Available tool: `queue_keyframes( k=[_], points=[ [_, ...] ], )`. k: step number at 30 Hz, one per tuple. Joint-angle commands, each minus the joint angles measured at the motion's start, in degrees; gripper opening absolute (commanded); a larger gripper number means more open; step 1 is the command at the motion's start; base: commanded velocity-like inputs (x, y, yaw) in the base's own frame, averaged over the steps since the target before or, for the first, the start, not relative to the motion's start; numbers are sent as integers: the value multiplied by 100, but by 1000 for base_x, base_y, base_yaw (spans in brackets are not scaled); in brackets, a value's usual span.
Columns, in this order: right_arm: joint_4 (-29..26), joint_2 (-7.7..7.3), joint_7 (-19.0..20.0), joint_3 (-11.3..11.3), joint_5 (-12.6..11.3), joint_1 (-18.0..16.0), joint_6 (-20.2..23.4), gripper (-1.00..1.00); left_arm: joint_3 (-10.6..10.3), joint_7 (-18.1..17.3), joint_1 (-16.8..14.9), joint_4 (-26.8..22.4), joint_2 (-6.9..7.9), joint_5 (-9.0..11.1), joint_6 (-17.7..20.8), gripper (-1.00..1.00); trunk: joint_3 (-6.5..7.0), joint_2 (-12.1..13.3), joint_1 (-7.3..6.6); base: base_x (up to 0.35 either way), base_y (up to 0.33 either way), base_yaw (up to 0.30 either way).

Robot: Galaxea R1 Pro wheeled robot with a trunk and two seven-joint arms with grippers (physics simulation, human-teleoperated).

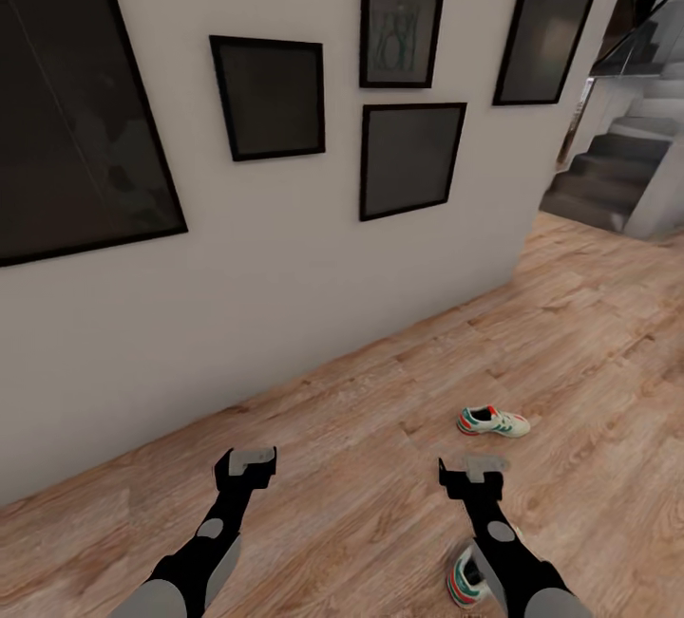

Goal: Pick up the two gym shoes and the two sandals from the corridor floor and place them onto the hallstand (shoe rack) in the corridor, making sure they are on the rack and not on the floor. Arrange them so the two gym shoes are next to each other and the two sandals are next to each other.

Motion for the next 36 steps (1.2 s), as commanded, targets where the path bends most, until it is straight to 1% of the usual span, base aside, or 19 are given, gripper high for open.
queue_keyframes(
  k=[1, 2, 4, 5, 6, 7, 8, 9, 16, 36],
  points=[
    [8, -1, -15, -106, 60, -6, -18, 100, 9, 20, -2, 3, -3, -21, -17, 100, -4, -2, -1, 0, 0, -288],
    [7, -31, -11, -365, 60, -5, -18, 100, 8, 20, -2, 3, -3, -23, -15, 100, -4, -2, -1, 0, 0, -288],
    [3, -61, -7, -555, 63, -4, -18, 100, 5, 20, -2, 3, 0, -24, -15, 100, -4, -2, -1, 0, 0, -288],
    [-3, -90, -4, -732, 65, -6, -18, 100, 4, 22, -2, 3, 4, -25, -9, 100, -4, -2, -1, 0, 0, -288],
    [-3, -90, -4, -732, 65, -6, -18, 100, 4, 22, -2, 3, 4, -25, -9, 100, -4, -2, -1, 0, 0, -288],
    [-5, -114, -2, -871, 66, -5, -18, 100, 6, 26, -2, 3, 6, -27, 0, 100, -4, -2, -1, 0, 0, -288],
    [-5, -124, -1, -923, 67, -4, -18, 100, 7, 28, -2, 3, 7, -28, 5, 100, -4, -2, -1, 0, 0, -288],
    [-5, -145, 1, -1049, 73, -4, -18, 100, 8, 43, -2, 3, 9, -32, 16, 100, -4, -2, -1, 0, 0, -288],
    [3, -154, 2, -1129, 77, 0, -18, 100, 10, 66, -2, 3, 4, -26, 17, 100, -4, -2, -1, 0, 0, -288],
    [12, -153, 2, -1136, 77, 1, -18, 100, 10, 51, -2, -3, -3, -26, -2, 100, -4, -2, -1, 0, 0, -288]
  ],
)
